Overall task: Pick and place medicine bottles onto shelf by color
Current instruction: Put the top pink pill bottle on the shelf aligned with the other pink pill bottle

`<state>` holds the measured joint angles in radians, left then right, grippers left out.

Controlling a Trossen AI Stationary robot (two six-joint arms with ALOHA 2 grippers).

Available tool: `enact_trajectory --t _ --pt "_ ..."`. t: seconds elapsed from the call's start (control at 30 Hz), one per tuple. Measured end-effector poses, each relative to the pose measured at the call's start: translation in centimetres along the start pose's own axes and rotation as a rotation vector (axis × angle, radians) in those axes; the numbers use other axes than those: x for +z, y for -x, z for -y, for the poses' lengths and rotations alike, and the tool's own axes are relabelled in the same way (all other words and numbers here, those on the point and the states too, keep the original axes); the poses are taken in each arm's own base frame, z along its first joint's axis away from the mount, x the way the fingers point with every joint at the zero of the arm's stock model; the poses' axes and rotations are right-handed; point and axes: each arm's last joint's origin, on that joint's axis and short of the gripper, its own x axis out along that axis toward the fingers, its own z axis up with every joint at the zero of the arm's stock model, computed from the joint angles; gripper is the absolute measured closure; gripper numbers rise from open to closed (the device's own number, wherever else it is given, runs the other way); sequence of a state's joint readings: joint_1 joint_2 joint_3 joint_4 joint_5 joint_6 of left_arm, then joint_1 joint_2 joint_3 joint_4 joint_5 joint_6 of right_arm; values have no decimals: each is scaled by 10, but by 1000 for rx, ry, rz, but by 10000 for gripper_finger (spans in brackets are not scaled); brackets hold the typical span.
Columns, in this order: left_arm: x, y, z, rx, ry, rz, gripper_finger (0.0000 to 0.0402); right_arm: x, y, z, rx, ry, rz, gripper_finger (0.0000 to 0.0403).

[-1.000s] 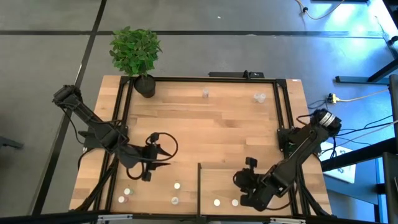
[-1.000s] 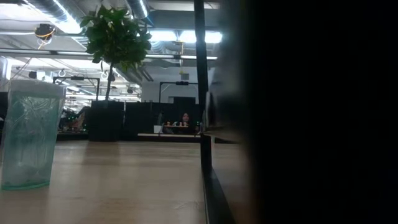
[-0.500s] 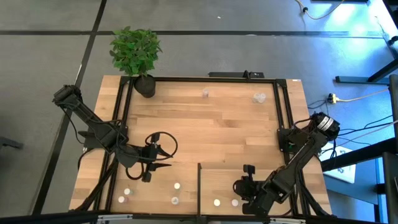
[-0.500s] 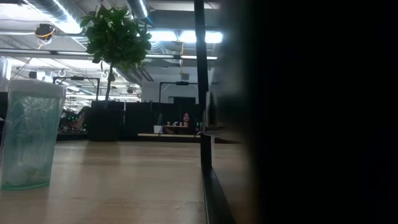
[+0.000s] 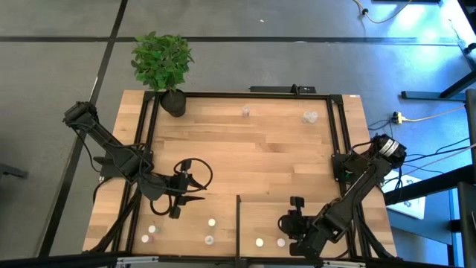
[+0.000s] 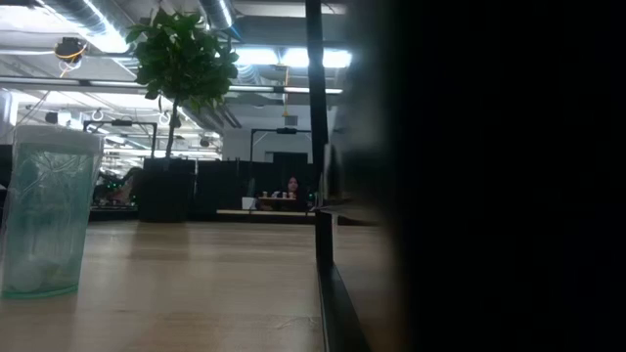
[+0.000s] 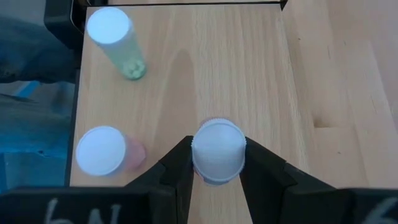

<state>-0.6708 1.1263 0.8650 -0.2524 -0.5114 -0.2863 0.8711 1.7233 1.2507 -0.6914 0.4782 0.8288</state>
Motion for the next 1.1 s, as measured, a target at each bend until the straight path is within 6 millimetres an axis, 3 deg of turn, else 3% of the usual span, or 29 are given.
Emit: enact_trajectory --t 0.57,1.1 --pt "0 0 0 0 -1 0 266 0 0 0 0 52 0 289" --pt "0 0 0 0 -1 -1 266 -1 1 -3 -4 -10 25 289"
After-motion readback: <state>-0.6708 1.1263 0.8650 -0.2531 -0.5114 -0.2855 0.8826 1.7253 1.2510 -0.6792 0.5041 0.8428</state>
